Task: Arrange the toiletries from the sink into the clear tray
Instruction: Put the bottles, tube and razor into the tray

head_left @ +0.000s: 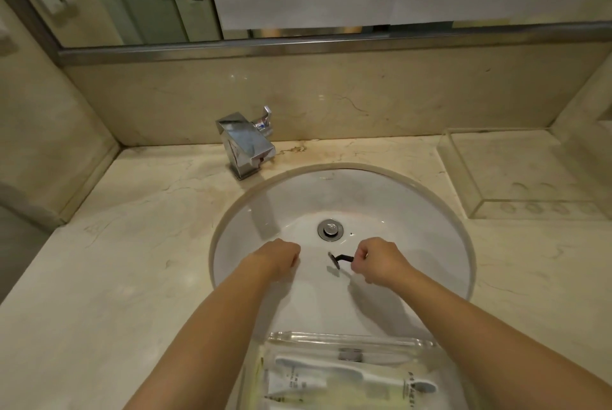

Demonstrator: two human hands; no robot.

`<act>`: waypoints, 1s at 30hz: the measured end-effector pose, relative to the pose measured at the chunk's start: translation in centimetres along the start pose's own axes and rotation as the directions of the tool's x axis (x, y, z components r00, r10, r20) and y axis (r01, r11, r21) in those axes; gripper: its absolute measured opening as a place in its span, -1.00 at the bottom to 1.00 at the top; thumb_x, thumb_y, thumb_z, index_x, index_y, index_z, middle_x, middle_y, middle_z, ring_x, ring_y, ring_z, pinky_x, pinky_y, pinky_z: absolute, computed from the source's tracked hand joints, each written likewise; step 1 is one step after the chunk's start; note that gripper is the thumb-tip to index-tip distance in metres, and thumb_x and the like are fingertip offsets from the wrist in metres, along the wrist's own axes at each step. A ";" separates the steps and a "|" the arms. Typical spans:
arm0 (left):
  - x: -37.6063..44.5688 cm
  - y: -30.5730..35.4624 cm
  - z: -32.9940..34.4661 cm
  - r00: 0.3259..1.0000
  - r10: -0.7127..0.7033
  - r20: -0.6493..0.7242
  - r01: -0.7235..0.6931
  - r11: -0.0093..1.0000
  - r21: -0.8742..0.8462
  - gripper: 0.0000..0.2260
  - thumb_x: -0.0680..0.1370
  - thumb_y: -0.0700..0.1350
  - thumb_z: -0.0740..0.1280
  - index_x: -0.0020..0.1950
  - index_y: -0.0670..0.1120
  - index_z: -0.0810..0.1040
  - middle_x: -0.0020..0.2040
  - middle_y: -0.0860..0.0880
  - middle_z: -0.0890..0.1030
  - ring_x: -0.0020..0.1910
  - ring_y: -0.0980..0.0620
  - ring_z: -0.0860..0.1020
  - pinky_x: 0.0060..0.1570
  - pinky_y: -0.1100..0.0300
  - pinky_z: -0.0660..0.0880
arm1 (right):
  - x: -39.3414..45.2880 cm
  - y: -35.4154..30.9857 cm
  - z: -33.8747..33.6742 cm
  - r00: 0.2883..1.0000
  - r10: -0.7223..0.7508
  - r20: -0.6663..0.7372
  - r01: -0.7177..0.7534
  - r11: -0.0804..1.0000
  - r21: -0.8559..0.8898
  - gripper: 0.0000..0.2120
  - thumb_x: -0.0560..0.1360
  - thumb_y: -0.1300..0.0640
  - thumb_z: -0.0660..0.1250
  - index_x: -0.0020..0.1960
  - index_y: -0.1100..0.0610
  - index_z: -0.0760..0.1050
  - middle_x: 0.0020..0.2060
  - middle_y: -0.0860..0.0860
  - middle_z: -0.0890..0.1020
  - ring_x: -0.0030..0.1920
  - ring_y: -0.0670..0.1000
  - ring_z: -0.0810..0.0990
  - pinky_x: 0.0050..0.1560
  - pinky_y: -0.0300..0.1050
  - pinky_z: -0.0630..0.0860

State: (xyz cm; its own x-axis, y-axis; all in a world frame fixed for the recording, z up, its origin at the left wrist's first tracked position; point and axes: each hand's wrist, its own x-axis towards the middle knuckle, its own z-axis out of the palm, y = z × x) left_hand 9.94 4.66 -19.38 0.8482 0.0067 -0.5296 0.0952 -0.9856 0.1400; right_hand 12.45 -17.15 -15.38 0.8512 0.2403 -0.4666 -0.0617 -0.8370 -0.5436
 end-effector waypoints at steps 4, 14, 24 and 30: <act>-1.4 -0.2 -0.5 0.999 -0.022 -0.025 0.012 0.930 -0.367 -0.85 0.53 -0.21 0.21 -0.19 -0.01 0.34 0.00 -0.08 0.55 -0.24 -0.01 0.47 -0.30 0.22 0.39 | -0.9 -0.4 -0.7 0.999 0.045 -0.010 -0.042 0.980 0.194 -0.79 0.46 0.13 0.29 -0.29 0.10 0.32 -0.33 0.05 0.51 -0.31 0.11 0.53 -0.25 -0.11 0.38; -8.0 3.1 -4.2 0.998 0.047 -0.040 -0.054 0.345 -0.937 -0.80 0.58 -0.24 0.30 0.20 -0.17 0.48 -0.01 -0.07 0.69 -0.22 0.02 0.64 -0.20 0.20 0.46 | -5.4 -1.0 -1.6 0.997 -0.038 0.064 -0.006 0.821 0.571 -0.80 0.56 0.27 0.14 -0.02 0.21 0.54 -0.39 0.05 0.52 -0.44 -0.01 0.47 -0.38 -0.20 0.33; -14.9 6.5 -5.7 0.987 0.094 -0.127 -0.137 0.109 -0.985 -0.76 0.55 -0.31 0.32 0.21 -0.26 0.51 0.13 -0.28 0.62 -0.12 -0.05 0.68 -0.18 0.21 0.59 | -10.1 -1.0 -1.8 0.990 -0.137 0.029 0.093 0.799 0.593 -0.88 0.50 0.19 0.35 -0.21 0.12 0.50 -0.35 -0.03 0.49 -0.33 -0.02 0.44 -0.28 -0.18 0.37; -18.2 7.6 -5.3 0.985 0.095 -0.144 -0.147 0.024 -0.989 -0.76 0.52 -0.35 0.35 0.18 -0.29 0.50 -0.06 -0.22 0.66 -0.18 -0.07 0.68 -0.19 0.18 0.61 | -13.2 -0.6 -2.3 0.982 -0.186 -0.027 0.155 0.723 0.673 -0.85 0.51 0.24 0.33 -0.24 0.17 0.49 -0.43 0.03 0.40 -0.49 -0.05 0.31 -0.44 -0.22 0.26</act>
State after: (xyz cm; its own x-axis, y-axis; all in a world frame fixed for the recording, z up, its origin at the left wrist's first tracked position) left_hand -2.00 -2.05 -4.31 0.9197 -0.0626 -0.3875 0.3925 0.1425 0.9086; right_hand 2.47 -21.01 -7.28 0.8618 0.3780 -0.3383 -0.2632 -0.2369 -0.9352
